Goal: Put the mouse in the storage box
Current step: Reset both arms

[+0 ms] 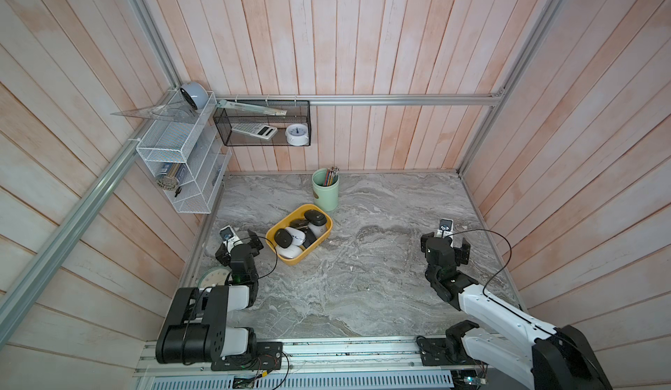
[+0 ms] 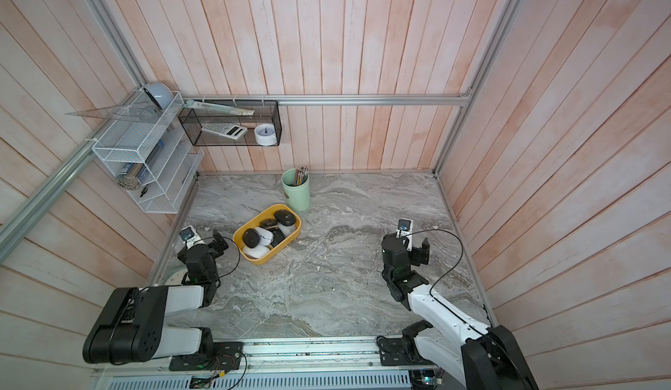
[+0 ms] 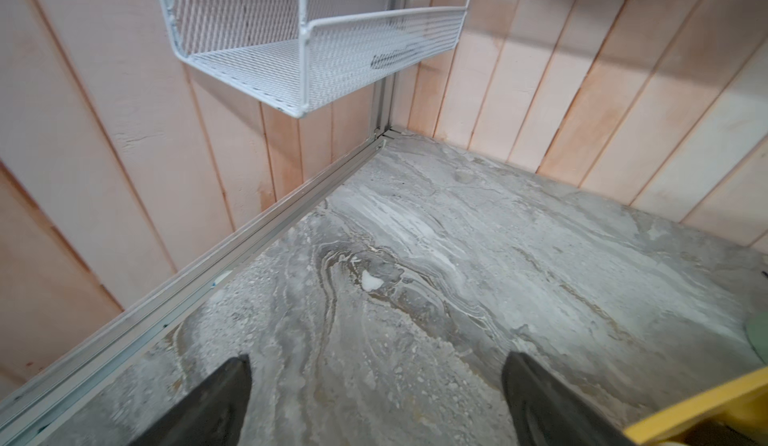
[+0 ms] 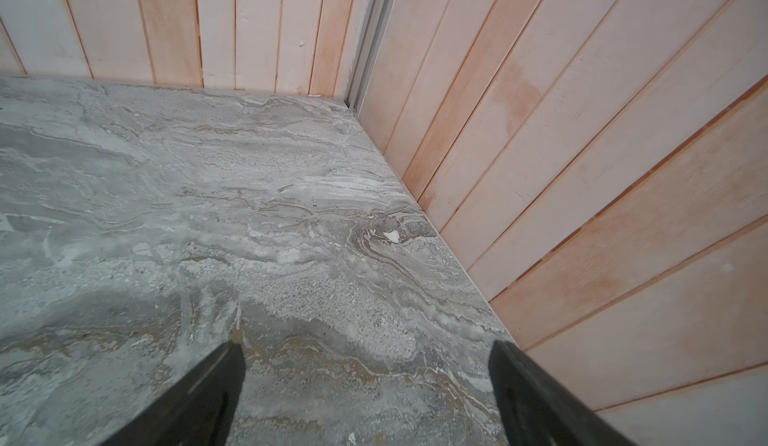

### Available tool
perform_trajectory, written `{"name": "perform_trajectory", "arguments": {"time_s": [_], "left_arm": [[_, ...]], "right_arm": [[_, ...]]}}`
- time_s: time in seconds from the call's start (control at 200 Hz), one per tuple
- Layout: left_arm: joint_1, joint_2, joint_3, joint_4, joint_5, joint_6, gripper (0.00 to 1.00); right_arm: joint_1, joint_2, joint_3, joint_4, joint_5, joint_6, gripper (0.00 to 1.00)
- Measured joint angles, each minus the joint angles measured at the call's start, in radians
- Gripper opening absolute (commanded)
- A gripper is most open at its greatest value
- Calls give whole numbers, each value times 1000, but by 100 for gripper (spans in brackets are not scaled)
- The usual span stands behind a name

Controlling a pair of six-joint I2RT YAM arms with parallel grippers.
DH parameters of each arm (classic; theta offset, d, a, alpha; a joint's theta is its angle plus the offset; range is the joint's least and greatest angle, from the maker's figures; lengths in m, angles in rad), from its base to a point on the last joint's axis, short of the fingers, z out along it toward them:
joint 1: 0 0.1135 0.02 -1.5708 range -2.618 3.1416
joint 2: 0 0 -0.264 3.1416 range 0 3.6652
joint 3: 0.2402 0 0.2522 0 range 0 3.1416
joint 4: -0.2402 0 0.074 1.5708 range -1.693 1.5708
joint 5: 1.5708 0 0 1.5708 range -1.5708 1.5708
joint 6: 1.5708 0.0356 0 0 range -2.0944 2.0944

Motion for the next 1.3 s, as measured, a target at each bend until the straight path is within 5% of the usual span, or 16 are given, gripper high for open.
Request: {"name": "perform_trajectory", "arguments": {"time_s": [0.095, 0.575, 1.295], "left_arm": [[8, 117, -2, 97, 53, 17, 100], [14, 101, 110, 21, 158, 47, 100], [10, 101, 167, -96, 273, 108, 100]], "right_arm": [[-32, 70, -37, 121, -24, -14, 98], [-254, 523, -53, 629, -368, -70, 98], [-282, 505, 6, 632, -411, -40, 98]]}}
